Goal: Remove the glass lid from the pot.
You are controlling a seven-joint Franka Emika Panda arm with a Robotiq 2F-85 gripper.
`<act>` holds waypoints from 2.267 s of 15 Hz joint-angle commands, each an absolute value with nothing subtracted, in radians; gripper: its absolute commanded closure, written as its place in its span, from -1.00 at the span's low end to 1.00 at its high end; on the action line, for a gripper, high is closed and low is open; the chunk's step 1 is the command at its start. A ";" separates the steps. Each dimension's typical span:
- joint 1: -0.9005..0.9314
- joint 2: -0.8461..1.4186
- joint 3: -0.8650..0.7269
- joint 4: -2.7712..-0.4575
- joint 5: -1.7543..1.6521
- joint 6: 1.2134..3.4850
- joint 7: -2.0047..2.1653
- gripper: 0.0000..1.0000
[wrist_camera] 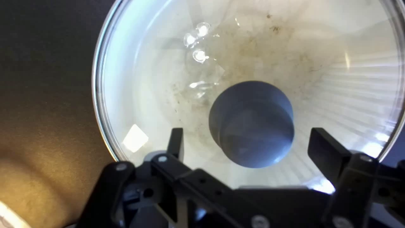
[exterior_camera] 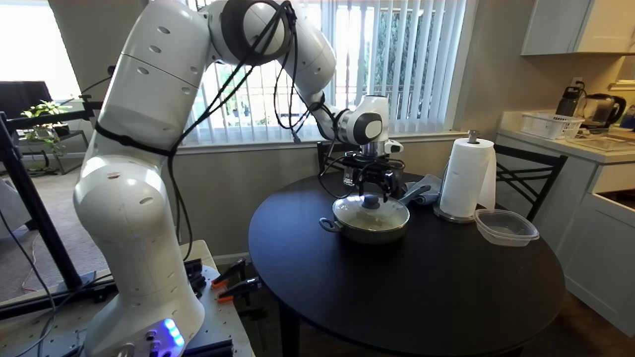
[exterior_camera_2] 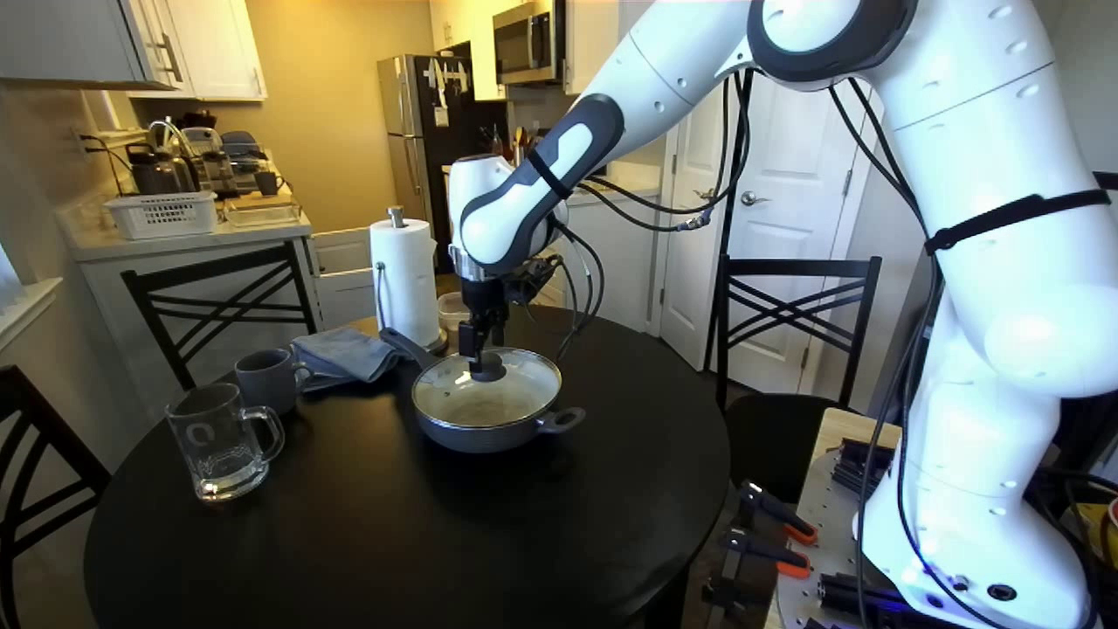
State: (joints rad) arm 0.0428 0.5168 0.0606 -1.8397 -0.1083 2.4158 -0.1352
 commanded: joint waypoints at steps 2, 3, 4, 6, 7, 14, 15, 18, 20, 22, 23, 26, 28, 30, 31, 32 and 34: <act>0.014 0.547 0.070 -1.797 -0.085 2.406 -0.186 -1.00; 0.010 0.549 0.071 -1.794 -0.082 2.407 -0.189 -1.00; 0.008 0.548 0.075 -1.792 -0.076 2.406 -0.193 -1.00; 0.005 0.545 0.085 -1.791 -0.061 2.391 -0.200 -1.00; 0.002 0.544 0.089 -1.788 -0.051 2.381 -0.205 -1.00; -0.004 0.538 0.097 -1.763 -0.012 2.301 -0.224 -1.00; -0.003 0.540 0.095 -1.758 -0.012 2.294 -0.223 -1.00; -0.003 0.546 0.096 -1.748 -0.010 2.270 -0.224 -1.00; -0.002 0.552 0.097 -1.740 -0.009 2.256 -0.225 -1.00; -0.002 0.556 0.097 -1.737 -0.007 2.245 -0.227 -1.00; -0.002 0.557 0.097 -1.736 -0.007 2.241 -0.227 -1.00; -0.002 0.560 0.098 -1.735 -0.009 2.241 -0.231 -0.37; -0.003 0.561 0.100 -1.732 -0.008 2.241 -0.238 -0.09; -0.003 0.562 0.100 -1.730 -0.008 2.240 -0.243 0.19; -0.003 0.562 0.100 -1.728 -0.009 2.239 -0.244 0.33; -0.003 0.563 0.100 -1.728 -0.008 2.238 -0.245 0.35; -0.004 0.562 0.101 -1.729 -0.008 2.237 -0.245 0.35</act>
State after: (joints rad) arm 0.0130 0.5515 0.0856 -1.7535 -0.0368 2.2657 -0.1941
